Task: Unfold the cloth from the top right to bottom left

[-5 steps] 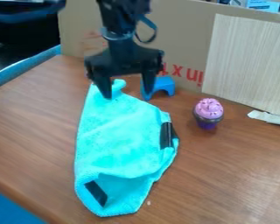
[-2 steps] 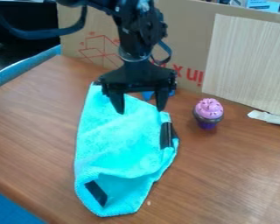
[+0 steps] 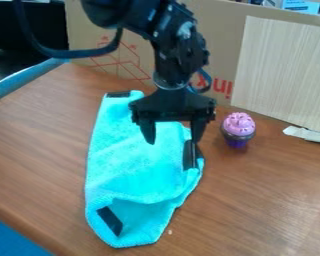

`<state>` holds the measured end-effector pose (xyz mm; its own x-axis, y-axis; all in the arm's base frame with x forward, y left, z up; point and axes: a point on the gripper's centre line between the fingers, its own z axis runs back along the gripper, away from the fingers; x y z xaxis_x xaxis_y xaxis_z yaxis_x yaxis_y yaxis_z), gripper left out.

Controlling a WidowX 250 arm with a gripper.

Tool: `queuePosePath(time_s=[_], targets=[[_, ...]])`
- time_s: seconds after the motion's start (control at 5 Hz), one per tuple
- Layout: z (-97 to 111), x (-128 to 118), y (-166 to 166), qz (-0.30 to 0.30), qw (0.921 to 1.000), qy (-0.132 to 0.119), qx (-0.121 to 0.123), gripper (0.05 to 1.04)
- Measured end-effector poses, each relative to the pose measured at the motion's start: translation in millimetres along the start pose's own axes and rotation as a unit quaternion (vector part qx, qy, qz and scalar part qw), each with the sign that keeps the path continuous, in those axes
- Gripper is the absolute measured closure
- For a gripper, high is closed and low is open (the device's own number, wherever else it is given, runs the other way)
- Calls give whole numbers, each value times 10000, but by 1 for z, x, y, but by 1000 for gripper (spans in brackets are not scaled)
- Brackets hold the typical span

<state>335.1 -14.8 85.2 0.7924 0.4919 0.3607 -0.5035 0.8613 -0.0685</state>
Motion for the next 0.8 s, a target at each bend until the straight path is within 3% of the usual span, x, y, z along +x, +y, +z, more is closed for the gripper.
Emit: queuePosePath(time_s=[0.6,0.8], targets=[[-30,-13,-9,-128,9992,294,235,114],[-36,-14,-10,-112,9989,370,258,387]])
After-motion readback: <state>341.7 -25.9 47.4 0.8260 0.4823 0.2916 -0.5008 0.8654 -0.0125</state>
